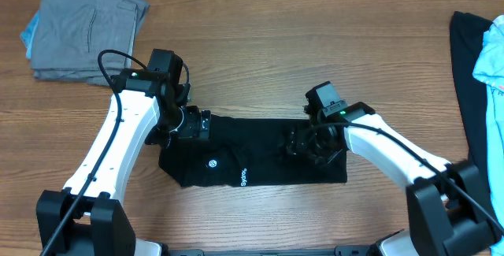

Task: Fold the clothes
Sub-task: 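Tuck the folded right end's edge leftward with the right gripper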

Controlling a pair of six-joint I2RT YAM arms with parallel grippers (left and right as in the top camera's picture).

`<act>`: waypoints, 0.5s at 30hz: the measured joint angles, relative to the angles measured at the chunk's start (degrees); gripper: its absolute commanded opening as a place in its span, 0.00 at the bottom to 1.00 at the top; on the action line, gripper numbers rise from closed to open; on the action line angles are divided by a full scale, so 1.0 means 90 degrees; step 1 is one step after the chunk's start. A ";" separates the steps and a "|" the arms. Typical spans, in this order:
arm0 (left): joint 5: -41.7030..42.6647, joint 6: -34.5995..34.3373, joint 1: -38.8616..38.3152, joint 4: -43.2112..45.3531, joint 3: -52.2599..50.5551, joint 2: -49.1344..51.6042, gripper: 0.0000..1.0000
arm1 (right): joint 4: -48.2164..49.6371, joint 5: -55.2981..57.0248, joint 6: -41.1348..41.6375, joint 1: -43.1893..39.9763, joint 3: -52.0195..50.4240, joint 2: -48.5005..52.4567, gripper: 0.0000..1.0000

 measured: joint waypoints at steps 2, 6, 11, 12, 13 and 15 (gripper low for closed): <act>0.0000 0.0000 0.0000 0.0002 0.0000 0.0000 1.00 | 0.0058 0.0172 0.0075 0.0000 -0.0002 0.0114 0.16; 0.0000 0.0000 0.0000 0.0002 0.0000 0.0000 1.00 | 0.0063 0.0452 0.0228 0.0000 0.0000 0.0119 0.04; 0.0002 0.0000 0.0000 0.0002 0.0000 0.0000 1.00 | -0.0857 0.0818 0.0233 -0.0095 0.0277 0.0119 0.04; 0.0000 0.0000 0.0000 0.0002 0.0000 0.0000 1.00 | -0.1163 0.0889 0.0177 -0.0141 0.0393 0.0119 0.04; 0.0000 0.0000 0.0000 0.0010 0.0000 0.0000 1.00 | -0.1379 0.0930 0.0131 -0.0180 0.0491 0.0119 0.04; 0.0000 0.0000 0.0000 0.0010 0.0000 0.0000 1.00 | -0.2215 0.1054 -0.0180 -0.0299 0.0971 0.0114 0.04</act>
